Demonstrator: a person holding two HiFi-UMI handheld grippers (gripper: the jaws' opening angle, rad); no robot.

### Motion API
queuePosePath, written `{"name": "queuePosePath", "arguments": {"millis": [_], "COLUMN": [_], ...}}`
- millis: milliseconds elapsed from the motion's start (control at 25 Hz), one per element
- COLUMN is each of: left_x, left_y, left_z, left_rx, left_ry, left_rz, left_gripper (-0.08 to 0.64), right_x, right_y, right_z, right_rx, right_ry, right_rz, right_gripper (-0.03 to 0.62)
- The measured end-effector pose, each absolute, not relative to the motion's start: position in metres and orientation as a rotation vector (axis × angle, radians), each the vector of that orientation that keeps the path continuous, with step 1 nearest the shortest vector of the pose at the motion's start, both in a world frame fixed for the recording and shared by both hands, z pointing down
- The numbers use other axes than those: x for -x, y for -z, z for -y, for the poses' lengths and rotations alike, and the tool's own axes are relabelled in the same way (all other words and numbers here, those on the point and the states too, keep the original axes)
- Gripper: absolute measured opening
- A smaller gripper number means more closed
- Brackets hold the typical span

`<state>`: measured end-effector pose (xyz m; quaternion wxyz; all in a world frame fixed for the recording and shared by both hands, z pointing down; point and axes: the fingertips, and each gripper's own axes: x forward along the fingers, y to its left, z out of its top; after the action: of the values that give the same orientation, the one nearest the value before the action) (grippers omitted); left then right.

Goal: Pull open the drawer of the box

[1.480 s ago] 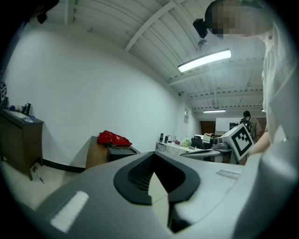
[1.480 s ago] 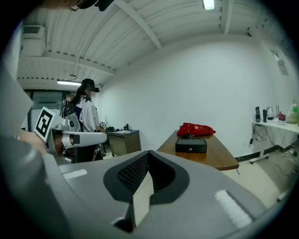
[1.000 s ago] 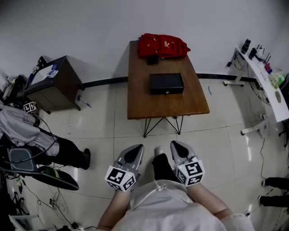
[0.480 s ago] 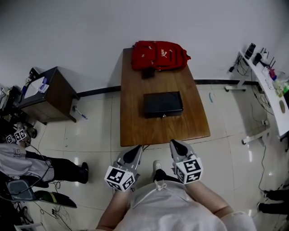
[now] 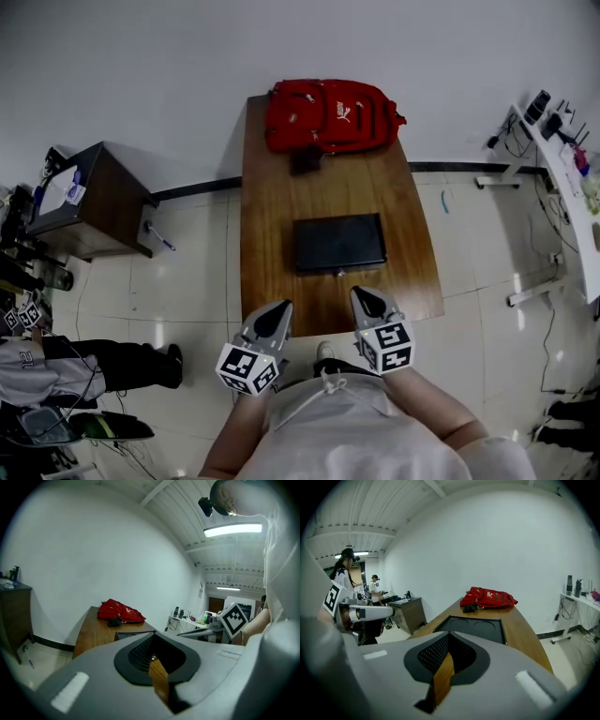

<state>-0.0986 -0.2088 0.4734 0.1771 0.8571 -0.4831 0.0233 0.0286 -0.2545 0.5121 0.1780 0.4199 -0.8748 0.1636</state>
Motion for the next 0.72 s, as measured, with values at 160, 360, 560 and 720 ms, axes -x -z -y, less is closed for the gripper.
{"name": "queuePosePath", "arguments": {"millis": [160, 360, 560, 720], "left_x": [0.101, 0.101, 0.099, 0.099], "left_y": [-0.484, -0.506, -0.524, -0.534], "left_z": [0.233, 0.246, 0.257, 0.265], "left_rx": [-2.407, -2.372, -2.336, -2.313], "left_ry": [-0.066, -0.107, -0.135, -0.146], "left_rz": [1.362, 1.329, 1.286, 1.253], "left_gripper": [0.006, 0.006, 0.006, 0.006], "right_x": [-0.024, -0.018, -0.017, -0.014], "right_y": [-0.538, -0.565, -0.589, -0.602], "right_z": [0.279, 0.290, 0.295, 0.300], "right_rx": [-1.157, -1.131, -1.108, -1.100], "right_ry": [-0.497, -0.560, -0.618, -0.663], "right_rz": [2.414, 2.343, 2.274, 2.230], "right_gripper": [0.009, 0.009, 0.012, 0.015]}}
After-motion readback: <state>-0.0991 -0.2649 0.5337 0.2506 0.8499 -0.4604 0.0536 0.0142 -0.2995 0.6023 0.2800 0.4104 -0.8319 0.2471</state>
